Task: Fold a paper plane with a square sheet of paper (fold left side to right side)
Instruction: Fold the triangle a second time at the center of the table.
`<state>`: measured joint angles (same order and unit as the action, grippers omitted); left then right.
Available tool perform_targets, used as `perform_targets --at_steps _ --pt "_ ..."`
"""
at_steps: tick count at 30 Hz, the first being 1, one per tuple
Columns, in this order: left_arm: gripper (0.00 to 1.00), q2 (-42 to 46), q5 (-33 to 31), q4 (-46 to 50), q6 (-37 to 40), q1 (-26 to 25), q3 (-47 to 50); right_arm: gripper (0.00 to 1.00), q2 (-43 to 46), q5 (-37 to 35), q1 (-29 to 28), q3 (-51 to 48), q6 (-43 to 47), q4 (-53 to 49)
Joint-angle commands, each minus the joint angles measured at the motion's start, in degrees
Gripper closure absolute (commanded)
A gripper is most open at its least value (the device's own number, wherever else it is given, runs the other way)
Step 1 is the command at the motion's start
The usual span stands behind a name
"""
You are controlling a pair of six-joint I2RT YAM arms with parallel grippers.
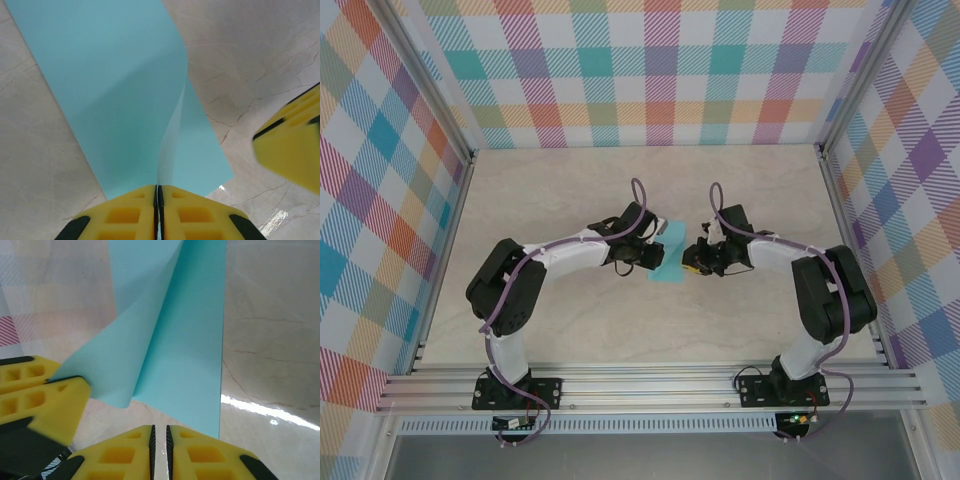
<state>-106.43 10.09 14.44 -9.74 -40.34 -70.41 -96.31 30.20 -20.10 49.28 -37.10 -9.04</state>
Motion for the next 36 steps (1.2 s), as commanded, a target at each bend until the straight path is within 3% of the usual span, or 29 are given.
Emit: perform_targets --at_steps 1,14,36 --pt "0.9 -0.7 1.5 0.1 0.9 0.7 -0.9 0.87 -3.2 -1.9 -1.4 1.2 -0.9 1.6" --pt "0.9 -3.7 -2.1 3.9 2.1 1.4 -3.9 0.87 -7.7 -5.0 -2.9 4.8 2.0 -7.1" --pt "0.9 -8.6 -4.5 6.4 3.6 2.0 -8.8 0.87 -9.6 -5.9 -4.1 6.4 4.3 -10.9"
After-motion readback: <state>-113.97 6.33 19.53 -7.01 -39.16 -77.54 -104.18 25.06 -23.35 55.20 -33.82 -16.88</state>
